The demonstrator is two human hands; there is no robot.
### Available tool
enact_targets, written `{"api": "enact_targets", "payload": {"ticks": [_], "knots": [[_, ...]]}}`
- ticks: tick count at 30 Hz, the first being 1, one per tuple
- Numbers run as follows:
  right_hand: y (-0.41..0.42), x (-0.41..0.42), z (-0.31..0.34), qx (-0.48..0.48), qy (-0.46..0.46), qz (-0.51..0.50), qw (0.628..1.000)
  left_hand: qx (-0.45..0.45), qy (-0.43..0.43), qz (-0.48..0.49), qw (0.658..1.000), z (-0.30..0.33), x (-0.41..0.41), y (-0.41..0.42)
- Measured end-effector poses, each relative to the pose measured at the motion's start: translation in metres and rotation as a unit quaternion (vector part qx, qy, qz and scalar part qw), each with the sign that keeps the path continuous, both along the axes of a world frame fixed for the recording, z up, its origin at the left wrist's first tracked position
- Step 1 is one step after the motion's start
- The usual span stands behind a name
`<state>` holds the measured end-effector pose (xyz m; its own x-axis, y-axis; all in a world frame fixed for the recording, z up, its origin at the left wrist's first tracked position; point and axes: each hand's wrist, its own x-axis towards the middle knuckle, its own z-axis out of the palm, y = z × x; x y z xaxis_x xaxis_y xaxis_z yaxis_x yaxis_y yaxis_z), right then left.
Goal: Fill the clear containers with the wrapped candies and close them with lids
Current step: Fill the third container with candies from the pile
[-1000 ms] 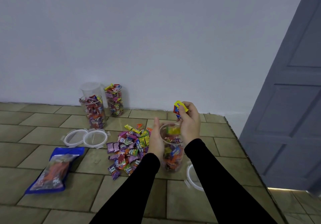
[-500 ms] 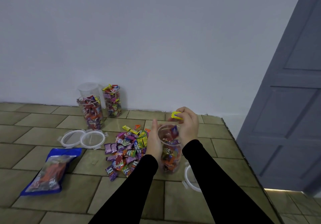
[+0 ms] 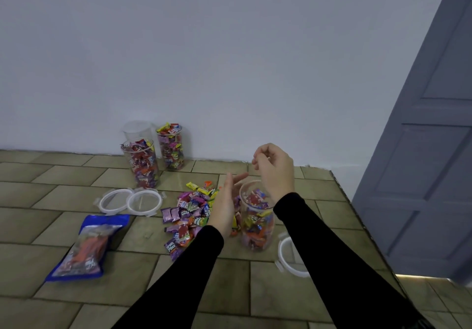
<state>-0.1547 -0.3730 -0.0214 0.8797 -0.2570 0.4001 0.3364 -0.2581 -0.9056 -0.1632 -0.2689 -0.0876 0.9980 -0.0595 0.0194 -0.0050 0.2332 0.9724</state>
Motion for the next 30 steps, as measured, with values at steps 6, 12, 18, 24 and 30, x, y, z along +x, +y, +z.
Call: {"api": "enact_targets", "payload": {"ticks": [6, 12, 18, 24, 30], "knots": [[0.065, -0.018, -0.001, -0.165, -0.008, 0.104, 0.981, 0.236, -0.065, 0.185, 0.952, -0.033, 0.002, 0.060], [0.102, -0.015, -0.095, -0.372, 0.086, 0.086, 0.920, 0.584, 0.023, 0.191, 0.789, -0.062, -0.011, 0.094], [0.099, 0.000, -0.141, -0.504, 0.127, 0.075, 0.851, 0.650, 0.061, 0.116, 0.748, -0.085, -0.009, 0.107], [0.098, 0.018, -0.152, -0.525, 0.146, 0.061, 0.836, 0.654, 0.037, 0.154, 0.740, -0.091, 0.006, 0.110], [0.100, 0.024, -0.152, -0.540, 0.126, 0.039, 0.831, 0.627, -0.033, 0.191, 0.754, -0.102, 0.012, 0.114]]}}
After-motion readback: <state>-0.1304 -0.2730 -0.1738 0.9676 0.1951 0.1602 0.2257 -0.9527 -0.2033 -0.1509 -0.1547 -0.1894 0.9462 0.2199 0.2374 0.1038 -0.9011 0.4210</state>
